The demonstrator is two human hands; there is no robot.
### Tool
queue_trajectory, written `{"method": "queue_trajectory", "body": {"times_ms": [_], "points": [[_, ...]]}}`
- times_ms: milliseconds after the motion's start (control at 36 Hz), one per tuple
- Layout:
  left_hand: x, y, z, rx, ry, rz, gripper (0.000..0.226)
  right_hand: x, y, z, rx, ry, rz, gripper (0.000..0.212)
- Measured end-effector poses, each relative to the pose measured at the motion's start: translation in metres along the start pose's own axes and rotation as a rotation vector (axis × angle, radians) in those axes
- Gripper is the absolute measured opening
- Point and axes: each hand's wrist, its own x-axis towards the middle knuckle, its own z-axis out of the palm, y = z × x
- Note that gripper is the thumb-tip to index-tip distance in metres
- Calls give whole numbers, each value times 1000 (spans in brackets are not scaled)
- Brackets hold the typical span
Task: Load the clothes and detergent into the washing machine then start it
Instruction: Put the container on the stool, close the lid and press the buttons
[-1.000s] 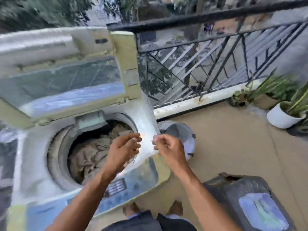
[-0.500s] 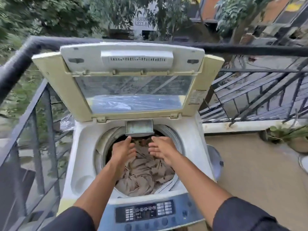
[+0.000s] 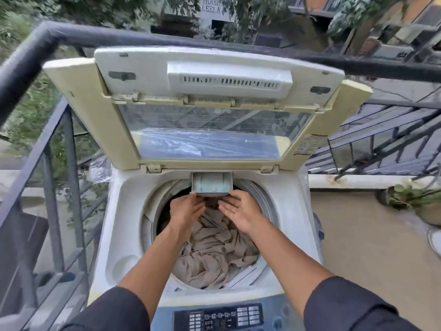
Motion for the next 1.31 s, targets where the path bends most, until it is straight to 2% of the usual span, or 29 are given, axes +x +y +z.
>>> {"method": "queue_trajectory", "body": {"times_ms": [139, 500, 667, 833, 944, 1194, 1306], "points": [[5, -6, 2, -28, 32, 41, 27, 5, -3, 0, 0, -5, -5, 12], [14, -9, 10, -116, 131, 58, 39, 8, -8, 5, 60, 37, -57, 18], [15, -6, 15, -132, 147, 71, 41, 8, -8, 11, 82, 41, -85, 11], [24, -1, 16, -138, 157, 72, 37, 9, -12, 18, 104, 48, -106, 12], [30, 3, 19, -120, 161, 83, 20, 9, -16, 23, 102, 53, -117, 9], [40, 7, 23, -75, 182, 123, 23, 14, -22, 29, 98, 73, -148, 13], [40, 9, 24, -83, 208, 124, 25, 15, -25, 31, 109, 80, -151, 6]]}}
